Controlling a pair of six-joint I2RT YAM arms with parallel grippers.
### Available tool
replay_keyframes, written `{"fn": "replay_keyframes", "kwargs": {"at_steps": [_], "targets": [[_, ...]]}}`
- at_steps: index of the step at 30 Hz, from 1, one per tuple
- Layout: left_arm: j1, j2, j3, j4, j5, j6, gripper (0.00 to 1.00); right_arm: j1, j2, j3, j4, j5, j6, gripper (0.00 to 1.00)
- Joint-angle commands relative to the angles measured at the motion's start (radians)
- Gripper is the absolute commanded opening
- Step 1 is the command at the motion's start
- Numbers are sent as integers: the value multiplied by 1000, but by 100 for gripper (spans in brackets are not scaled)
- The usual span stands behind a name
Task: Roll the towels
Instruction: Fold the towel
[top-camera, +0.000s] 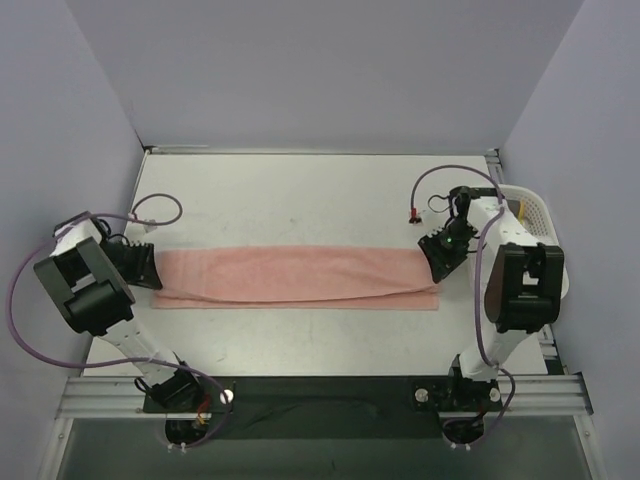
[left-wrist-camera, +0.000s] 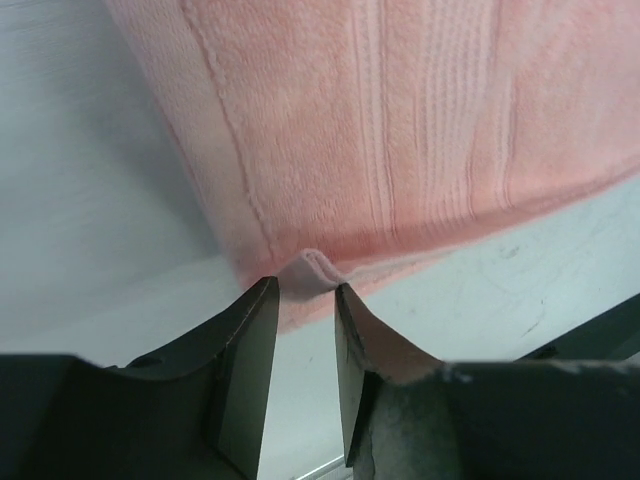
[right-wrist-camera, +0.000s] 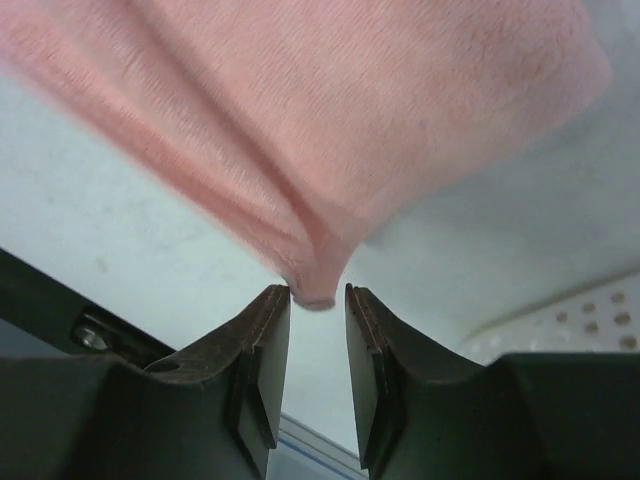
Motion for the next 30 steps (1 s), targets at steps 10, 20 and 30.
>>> {"fn": "replay_keyframes", "kwargs": {"at_steps": [10, 20, 30], "targets": [[31, -129, 174, -285, 209, 209, 55, -5, -81, 114, -280, -151, -74, 37], [-89, -102, -104, 78, -49, -19, 39, 68, 106, 67, -166, -54, 139, 23], [22, -43, -10, 8, 7, 63, 33, 76, 105, 84, -109, 78, 118, 31]]}}
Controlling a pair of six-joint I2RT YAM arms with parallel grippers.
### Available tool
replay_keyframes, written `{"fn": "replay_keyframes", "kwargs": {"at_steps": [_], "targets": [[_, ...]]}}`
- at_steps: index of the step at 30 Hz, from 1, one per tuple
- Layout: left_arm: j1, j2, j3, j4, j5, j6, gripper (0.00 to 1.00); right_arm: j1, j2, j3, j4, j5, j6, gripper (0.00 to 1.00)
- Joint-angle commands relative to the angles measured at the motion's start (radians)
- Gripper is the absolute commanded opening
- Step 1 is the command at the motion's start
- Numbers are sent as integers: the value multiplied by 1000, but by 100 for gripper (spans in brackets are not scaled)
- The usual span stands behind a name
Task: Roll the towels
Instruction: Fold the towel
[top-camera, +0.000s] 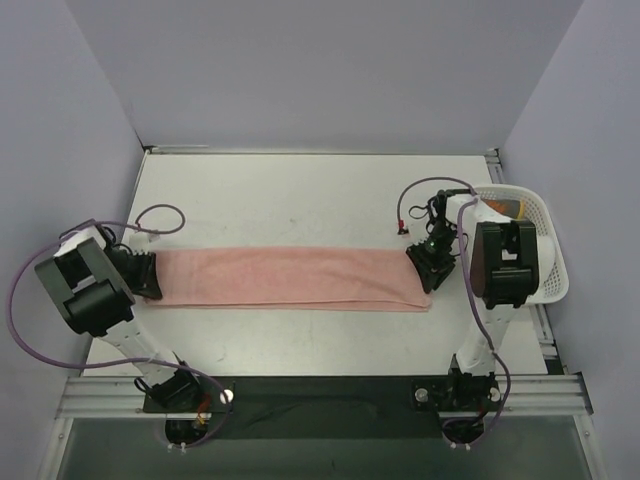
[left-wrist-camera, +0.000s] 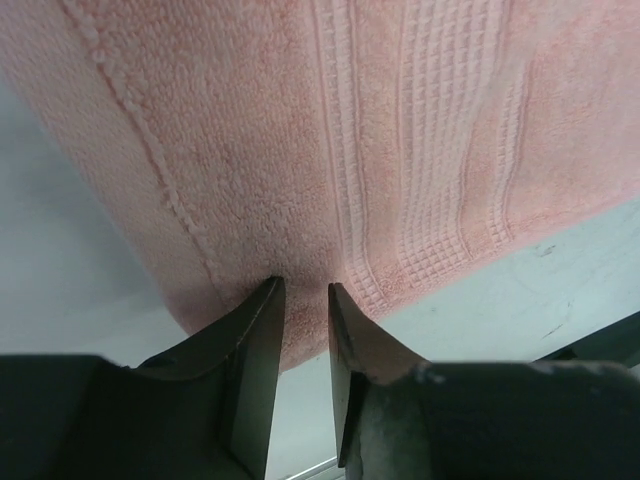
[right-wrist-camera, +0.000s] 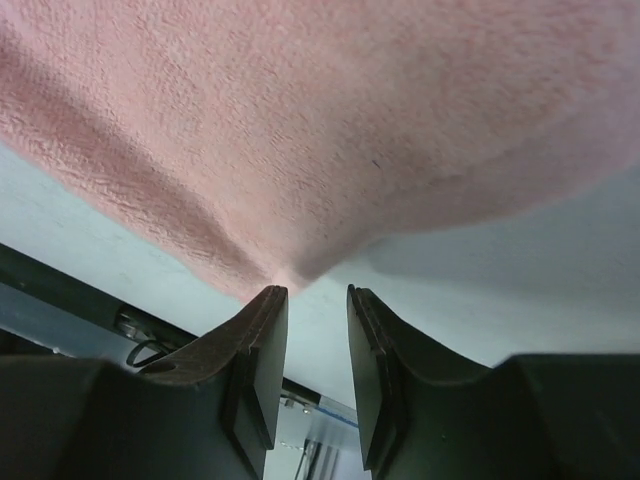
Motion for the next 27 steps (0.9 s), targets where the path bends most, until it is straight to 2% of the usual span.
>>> {"fn": "replay_keyframes", "kwargs": {"at_steps": [1, 3, 7, 10, 15, 19, 24, 27], "targets": [[15, -47, 72, -34, 125, 131, 36, 11, -74, 43, -81, -1, -20, 31], [-6, -125, 83, -70, 219, 174, 39, 25, -135, 51, -102, -71, -35, 32], [-138, -181, 64, -70, 200, 181, 42, 73, -223, 28, -102, -142, -54, 32], [-160, -170, 40, -18, 216, 97, 48, 142, -258, -10, -57, -142, -45, 32], [-134, -65, 41, 34, 210, -77, 51, 309, -292, -76, 73, -67, -17, 31], [-114, 17, 49, 53, 201, -137, 51, 445, -284, -105, 160, 9, 15, 31], [-109, 60, 40, 62, 144, -168, 52, 596, -245, -102, 243, 108, 60, 40], [-103, 66, 26, 70, 140, -169, 53, 640, -222, -105, 283, 165, 77, 43]]}}
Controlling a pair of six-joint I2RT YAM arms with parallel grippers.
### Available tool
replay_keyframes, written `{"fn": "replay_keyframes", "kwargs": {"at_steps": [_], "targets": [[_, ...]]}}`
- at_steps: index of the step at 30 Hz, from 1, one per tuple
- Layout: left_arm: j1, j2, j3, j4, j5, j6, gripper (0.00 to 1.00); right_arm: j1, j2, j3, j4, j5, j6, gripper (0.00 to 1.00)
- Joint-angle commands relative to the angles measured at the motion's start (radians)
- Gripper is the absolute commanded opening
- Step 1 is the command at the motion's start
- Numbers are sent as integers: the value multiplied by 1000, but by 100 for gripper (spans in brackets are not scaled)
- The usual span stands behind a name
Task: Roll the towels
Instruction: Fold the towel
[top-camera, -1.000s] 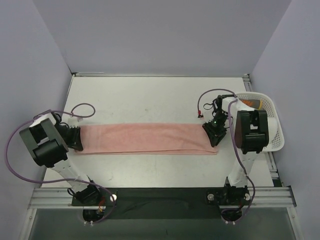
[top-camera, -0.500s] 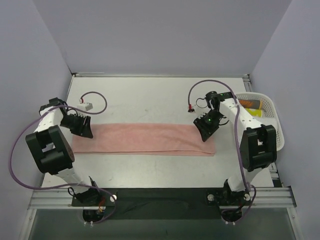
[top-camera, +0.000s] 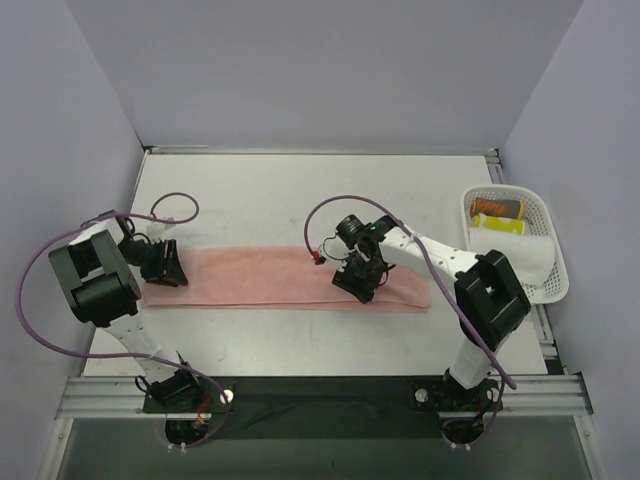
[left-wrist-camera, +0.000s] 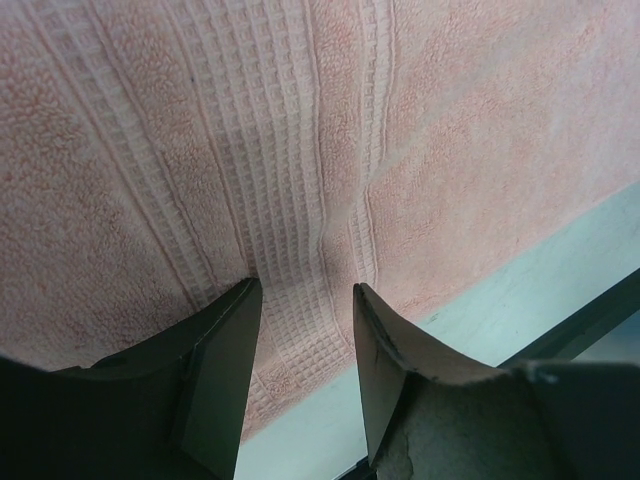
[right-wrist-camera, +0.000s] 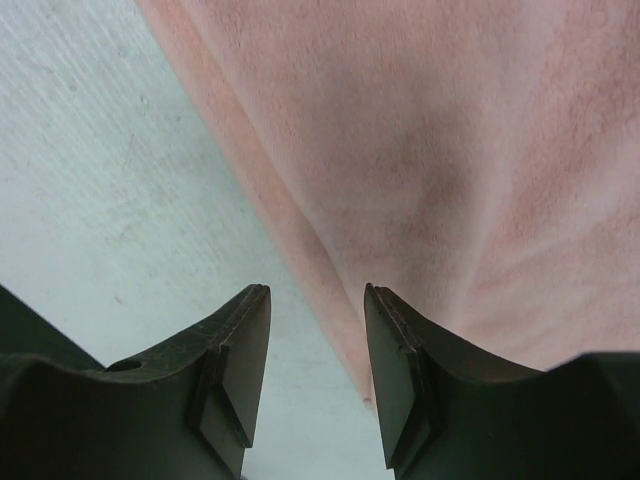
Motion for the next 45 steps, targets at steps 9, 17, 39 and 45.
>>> {"fn": "replay_keyframes", "kwargs": {"at_steps": [9, 17, 39, 45], "targets": [[10, 21, -16, 48, -29, -26, 53, 104, 107, 14, 87, 145, 37, 42], [16, 24, -17, 54, -22, -32, 53, 109, 127, 7, 98, 166, 21, 30], [23, 16, -40, 66, -25, -29, 52, 90, 13, 79, -86, 47, 28, 0], [24, 5, -63, 74, -22, -30, 52, 98, 56, 7, -112, -6, 17, 0]]}}
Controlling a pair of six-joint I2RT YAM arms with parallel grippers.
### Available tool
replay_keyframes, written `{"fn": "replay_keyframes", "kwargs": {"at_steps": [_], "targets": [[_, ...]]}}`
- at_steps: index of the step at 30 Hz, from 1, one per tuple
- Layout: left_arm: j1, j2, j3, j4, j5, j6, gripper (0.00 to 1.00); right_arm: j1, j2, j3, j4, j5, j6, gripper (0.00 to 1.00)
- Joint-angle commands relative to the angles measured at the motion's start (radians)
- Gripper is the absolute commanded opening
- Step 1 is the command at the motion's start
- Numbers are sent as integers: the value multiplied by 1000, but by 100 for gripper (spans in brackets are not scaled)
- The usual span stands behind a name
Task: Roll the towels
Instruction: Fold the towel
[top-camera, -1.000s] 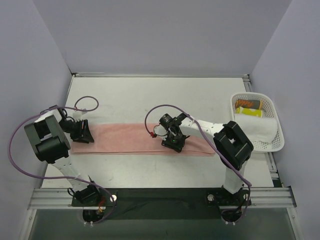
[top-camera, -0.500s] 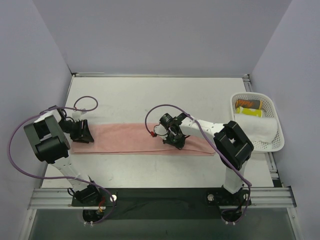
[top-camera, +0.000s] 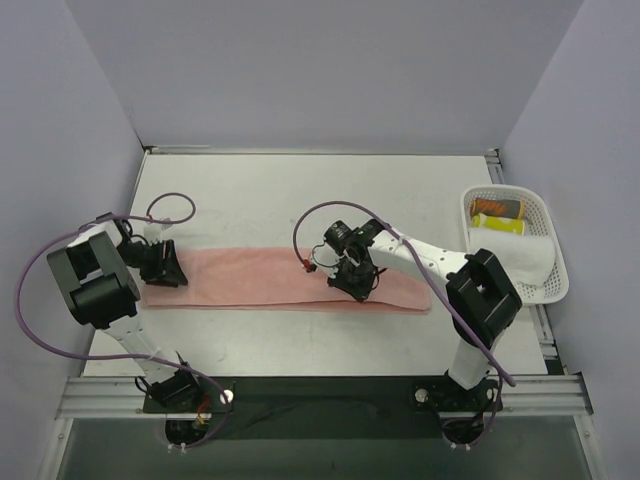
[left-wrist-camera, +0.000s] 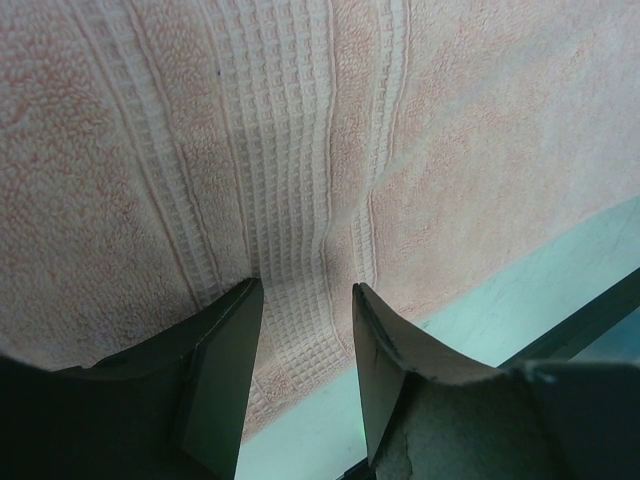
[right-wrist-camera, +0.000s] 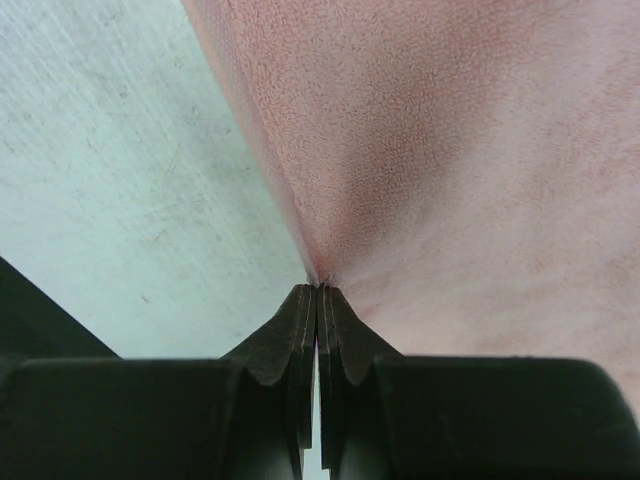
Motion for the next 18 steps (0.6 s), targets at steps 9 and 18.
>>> {"fn": "replay_keyframes", "kwargs": {"at_steps": [9, 18], "targets": [[11, -4, -41, 45, -51, 17, 52, -8, 124, -60, -31, -12, 6, 5], [23, -75, 6, -19, 42, 73, 52, -144, -31, -8, -125, -132, 65, 38]]}}
